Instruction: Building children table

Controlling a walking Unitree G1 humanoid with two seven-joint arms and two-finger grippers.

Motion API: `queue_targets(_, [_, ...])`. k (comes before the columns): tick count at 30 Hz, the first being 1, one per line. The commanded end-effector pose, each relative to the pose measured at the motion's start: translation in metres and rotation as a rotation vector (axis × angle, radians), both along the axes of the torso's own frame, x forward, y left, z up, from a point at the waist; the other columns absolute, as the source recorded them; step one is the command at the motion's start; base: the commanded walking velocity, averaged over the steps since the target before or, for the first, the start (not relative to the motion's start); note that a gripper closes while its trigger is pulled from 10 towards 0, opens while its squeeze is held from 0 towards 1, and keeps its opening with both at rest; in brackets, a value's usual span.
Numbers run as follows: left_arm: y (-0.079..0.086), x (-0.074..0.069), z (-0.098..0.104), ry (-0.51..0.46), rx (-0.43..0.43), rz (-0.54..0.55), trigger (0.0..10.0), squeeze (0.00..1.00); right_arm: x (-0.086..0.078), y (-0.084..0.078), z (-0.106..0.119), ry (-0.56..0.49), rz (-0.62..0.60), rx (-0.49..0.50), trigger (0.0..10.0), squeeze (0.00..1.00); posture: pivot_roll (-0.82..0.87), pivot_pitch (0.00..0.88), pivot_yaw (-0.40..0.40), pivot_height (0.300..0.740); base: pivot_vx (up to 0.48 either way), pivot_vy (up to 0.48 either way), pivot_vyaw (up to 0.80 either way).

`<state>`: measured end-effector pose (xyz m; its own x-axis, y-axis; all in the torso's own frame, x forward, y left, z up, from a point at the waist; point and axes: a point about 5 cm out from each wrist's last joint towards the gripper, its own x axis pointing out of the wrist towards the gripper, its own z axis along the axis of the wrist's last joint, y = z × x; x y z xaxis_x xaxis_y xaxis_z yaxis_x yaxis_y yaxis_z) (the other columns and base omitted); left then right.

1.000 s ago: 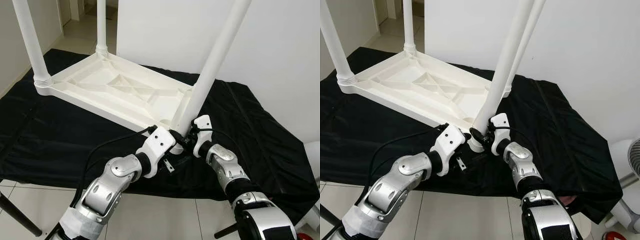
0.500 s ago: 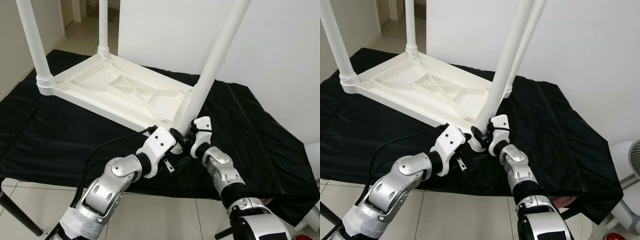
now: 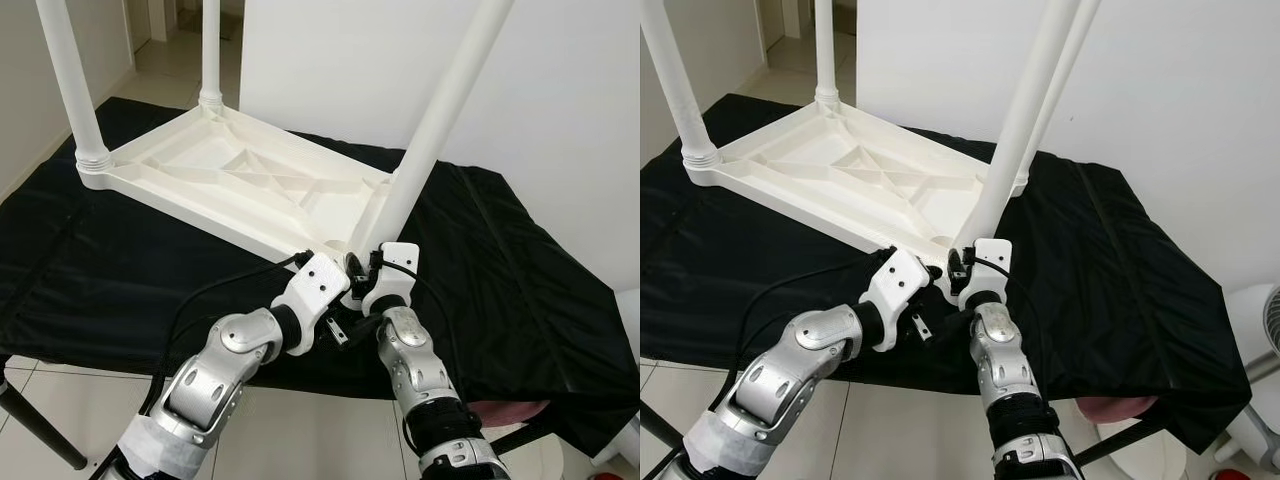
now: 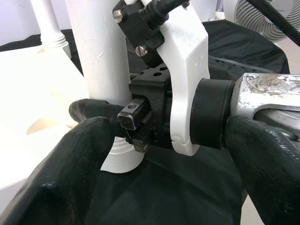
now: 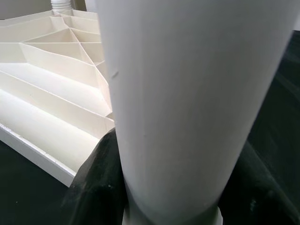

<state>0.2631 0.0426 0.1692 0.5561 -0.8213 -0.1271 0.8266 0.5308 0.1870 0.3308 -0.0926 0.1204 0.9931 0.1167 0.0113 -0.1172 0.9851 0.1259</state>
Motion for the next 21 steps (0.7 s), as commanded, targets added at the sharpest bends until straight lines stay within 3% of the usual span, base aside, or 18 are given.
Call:
queue_targets(1, [-0.007,-0.001,-0.003,0.015,0.005,-0.025,10.0,0.00,-0.004,-0.002,-0.010,0.054,-0.008,-0.032,10.0,0.00,0.05,0.000,-0.171,0.740,0.000,0.000,0.00])
queue_targets(4, [-0.007,-0.002,-0.003,0.016,0.007,-0.025,10.0,0.00,-0.004,-0.009,-0.009,0.065,-0.036,-0.040,10.0,0.01,0.05,0.000,-0.171,0.740,0.000,0.000,0.00])
queue_targets(5, [-0.006,-0.001,-0.003,0.014,0.006,-0.023,10.0,0.00,-0.006,-0.010,-0.007,0.064,-0.048,-0.036,10.0,1.00,0.05,0.000,-0.175,0.740,0.000,0.000,0.00])
queue_targets(13, [-0.006,-0.002,-0.003,0.015,0.004,-0.021,10.0,0.00,-0.012,-0.014,-0.001,0.019,-0.005,-0.011,10.0,1.00,0.06,0.000,-0.179,0.740,0.000,0.000,0.00])
queue_targets(15, [-0.003,-0.001,-0.003,0.015,0.004,-0.007,10.0,0.00,-0.014,-0.024,-0.001,0.029,0.017,0.001,10.0,1.00,0.06,0.000,-0.181,0.740,0.000,0.000,0.00])
queue_targets(18, [-0.002,0.000,-0.002,0.014,0.005,-0.003,10.0,0.00,-0.015,-0.028,-0.001,0.030,0.038,0.001,10.0,1.00,0.06,0.000,-0.181,0.740,0.000,0.000,0.00])
queue_targets(19, [-0.002,0.000,-0.002,0.012,0.004,-0.002,10.0,0.00,-0.017,-0.036,0.000,0.028,0.098,0.007,10.0,0.00,0.06,0.000,-0.181,0.740,0.000,0.000,0.00])
queue_targets(21, [-0.002,-0.001,-0.003,0.012,0.007,-0.005,10.0,0.00,-0.017,-0.043,0.003,0.002,0.168,-0.017,10.0,0.00,0.06,0.000,-0.181,0.740,0.000,0.000,0.00])
